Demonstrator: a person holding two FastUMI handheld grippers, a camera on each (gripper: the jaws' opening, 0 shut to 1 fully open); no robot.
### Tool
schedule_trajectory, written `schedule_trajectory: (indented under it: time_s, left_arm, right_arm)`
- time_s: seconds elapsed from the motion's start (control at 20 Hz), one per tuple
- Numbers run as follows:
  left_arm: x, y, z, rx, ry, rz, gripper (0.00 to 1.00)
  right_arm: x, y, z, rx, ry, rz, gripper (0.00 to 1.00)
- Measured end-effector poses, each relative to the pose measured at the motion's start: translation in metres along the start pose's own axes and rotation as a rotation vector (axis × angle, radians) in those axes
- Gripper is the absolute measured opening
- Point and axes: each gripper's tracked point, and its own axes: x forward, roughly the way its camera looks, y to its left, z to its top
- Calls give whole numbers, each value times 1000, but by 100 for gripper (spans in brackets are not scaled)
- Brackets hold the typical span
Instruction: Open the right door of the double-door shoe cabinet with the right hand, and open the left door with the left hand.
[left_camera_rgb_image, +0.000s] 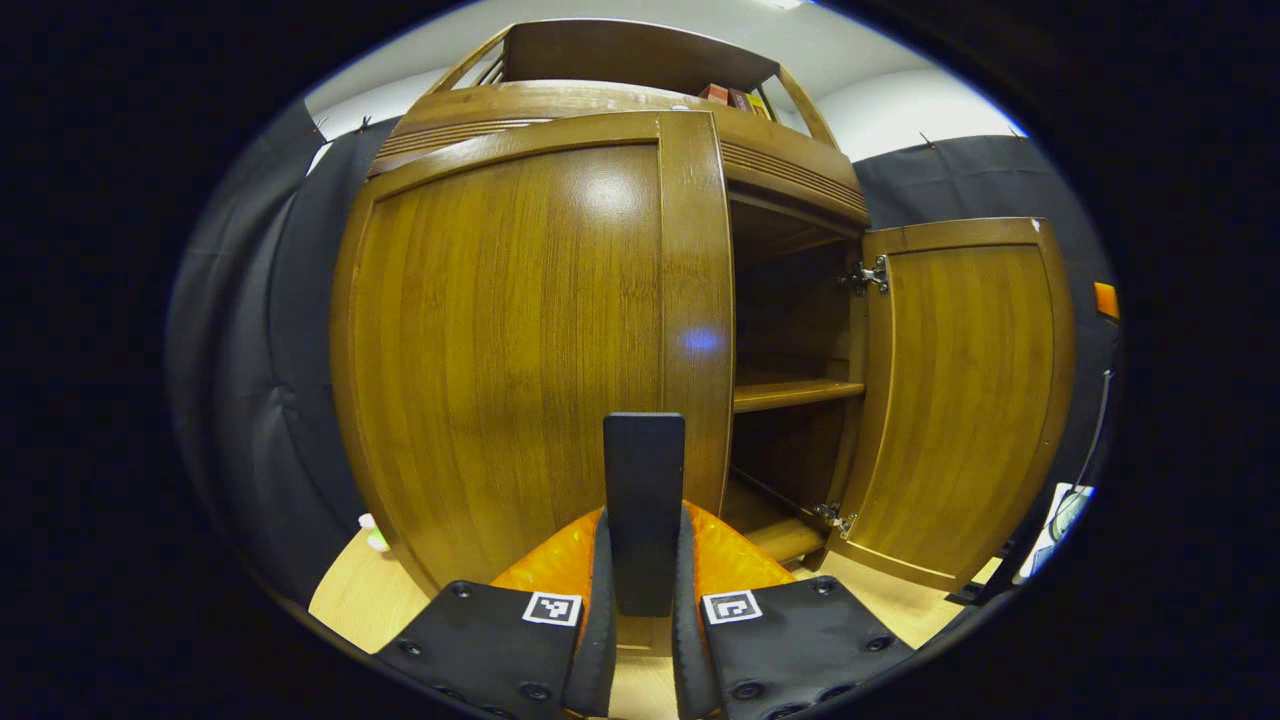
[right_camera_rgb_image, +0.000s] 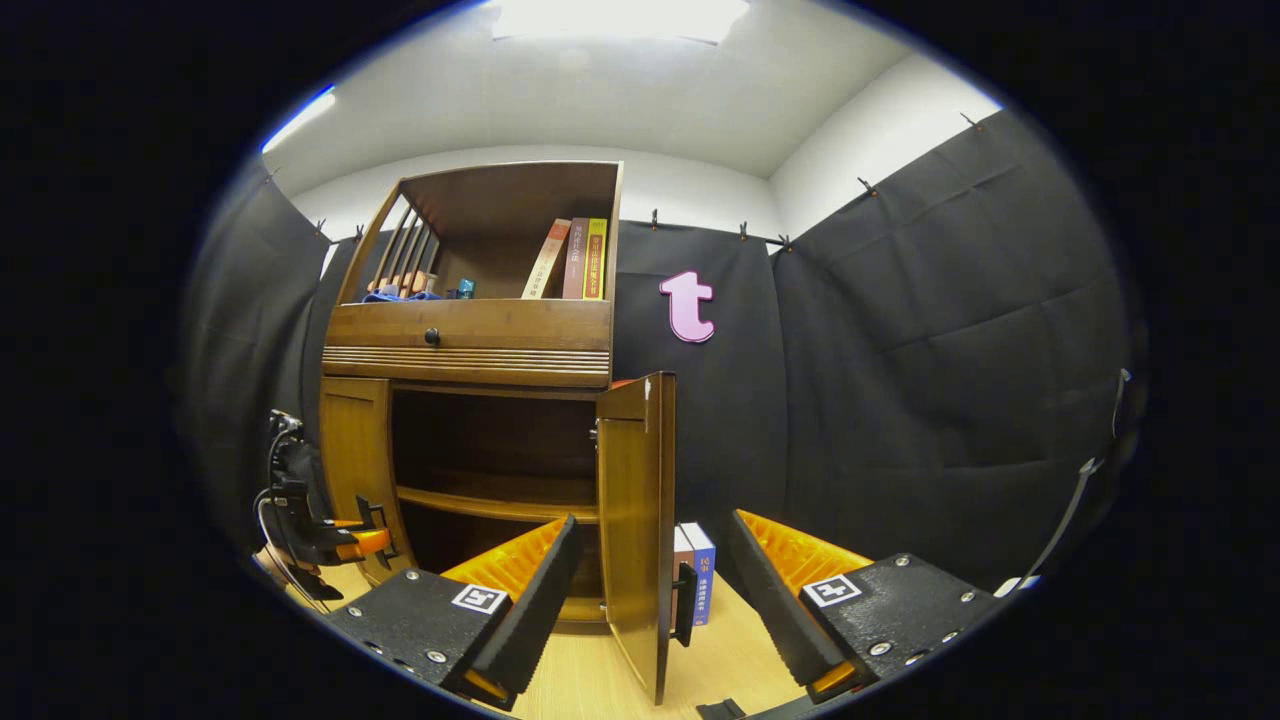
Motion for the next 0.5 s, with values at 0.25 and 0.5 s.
schedule_trajectory:
  time_s: [0.25,0.5]
  left_arm:
    - [-31,9,-1,9,10,-22,31]
    - [-58,20,-3,27,8,-36,30]
  right_arm:
    - [5,12,-4,3,8,24,100]
    - [8,26,-8,11,21,55,92]
